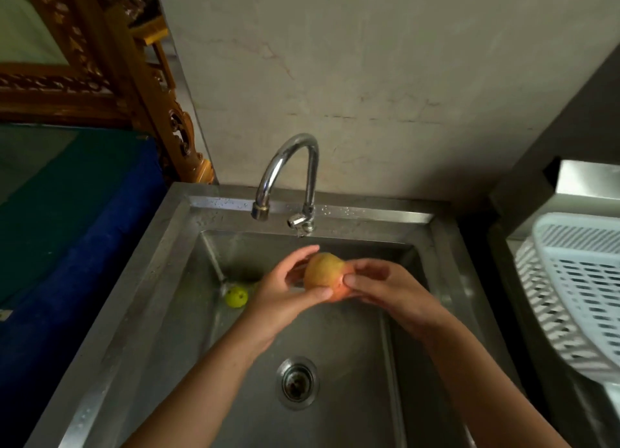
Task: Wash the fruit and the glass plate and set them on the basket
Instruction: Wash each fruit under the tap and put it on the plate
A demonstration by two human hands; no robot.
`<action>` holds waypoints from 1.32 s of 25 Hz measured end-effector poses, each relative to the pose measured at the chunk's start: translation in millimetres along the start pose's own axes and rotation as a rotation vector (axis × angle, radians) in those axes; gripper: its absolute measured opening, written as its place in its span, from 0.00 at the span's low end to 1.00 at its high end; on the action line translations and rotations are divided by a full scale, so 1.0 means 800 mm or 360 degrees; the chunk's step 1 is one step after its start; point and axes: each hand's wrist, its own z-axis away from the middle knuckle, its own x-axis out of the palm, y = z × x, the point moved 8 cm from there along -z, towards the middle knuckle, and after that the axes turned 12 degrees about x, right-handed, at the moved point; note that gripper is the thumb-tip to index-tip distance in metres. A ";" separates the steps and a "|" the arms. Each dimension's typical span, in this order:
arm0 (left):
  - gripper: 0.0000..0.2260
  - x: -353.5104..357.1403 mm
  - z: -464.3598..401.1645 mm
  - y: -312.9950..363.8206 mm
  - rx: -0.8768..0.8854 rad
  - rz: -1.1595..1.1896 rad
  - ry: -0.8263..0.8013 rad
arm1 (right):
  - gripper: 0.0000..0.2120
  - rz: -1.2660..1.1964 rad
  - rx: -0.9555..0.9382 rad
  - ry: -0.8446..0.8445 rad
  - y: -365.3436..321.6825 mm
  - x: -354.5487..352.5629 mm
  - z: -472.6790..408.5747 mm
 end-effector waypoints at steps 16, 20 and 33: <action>0.28 0.426 0.069 0.129 0.0372 -0.0309 -0.1161 | 0.23 -0.0157 -0.0338 0.1208 0.061 -0.265 0.408; 0.28 0.519 0.101 0.081 0.0361 -0.0455 -0.1357 | 0.25 -0.0151 -0.0176 0.1414 0.145 -0.308 0.449; 0.30 0.598 0.109 -0.017 0.0291 -0.0755 -0.1498 | 0.26 -0.0224 0.0073 0.1462 0.263 -0.356 0.436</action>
